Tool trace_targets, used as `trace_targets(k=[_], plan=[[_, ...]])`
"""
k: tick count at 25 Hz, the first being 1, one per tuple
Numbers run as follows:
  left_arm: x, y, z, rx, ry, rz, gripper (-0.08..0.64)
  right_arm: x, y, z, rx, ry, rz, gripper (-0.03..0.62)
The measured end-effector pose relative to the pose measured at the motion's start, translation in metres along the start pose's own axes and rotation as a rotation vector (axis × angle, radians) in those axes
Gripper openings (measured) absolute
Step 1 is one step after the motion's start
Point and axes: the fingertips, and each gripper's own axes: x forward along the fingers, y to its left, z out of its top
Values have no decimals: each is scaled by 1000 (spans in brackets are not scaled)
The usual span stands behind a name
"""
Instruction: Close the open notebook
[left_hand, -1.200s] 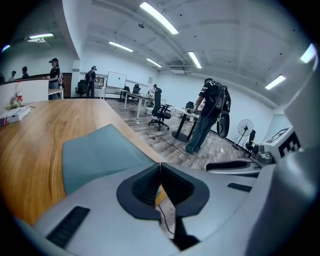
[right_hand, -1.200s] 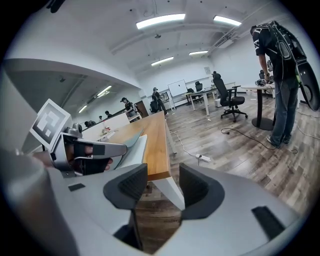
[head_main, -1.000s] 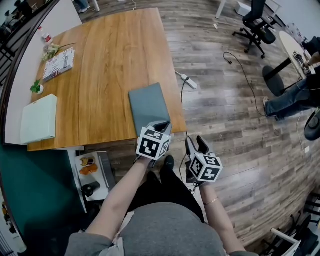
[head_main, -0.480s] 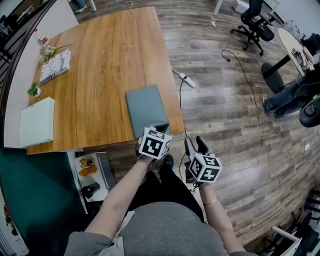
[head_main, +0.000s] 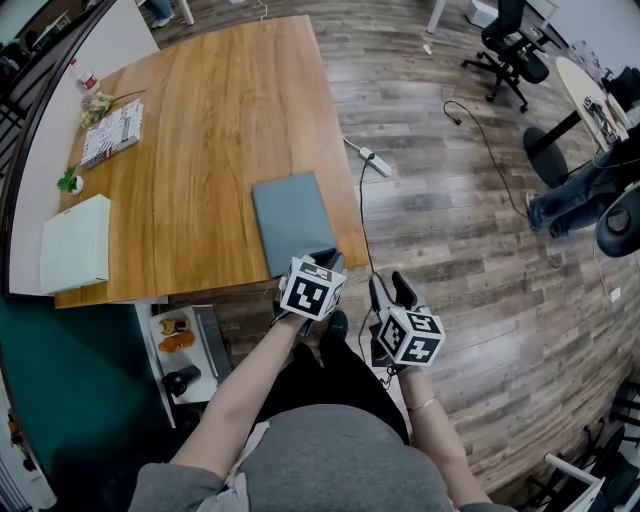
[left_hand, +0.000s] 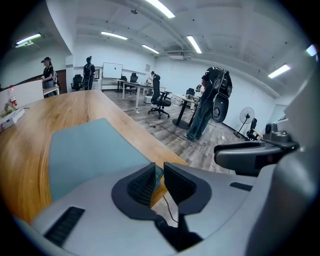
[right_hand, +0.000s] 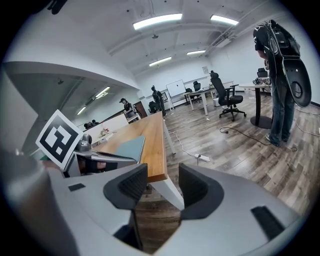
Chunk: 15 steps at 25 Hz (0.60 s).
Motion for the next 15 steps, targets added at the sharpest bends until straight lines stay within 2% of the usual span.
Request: trace_targets(k=[3,8,15], plan=[[-5,-8,-1,9,0,-28,97,-4,2,4,-1,-13,9,190],[-19,-20,-4,20,-29,-43,101,-11,6,12,-3,-40,22,187],[-49,-9,1,1,-125,13,86,-16,24,27,-24,-86,60,181]])
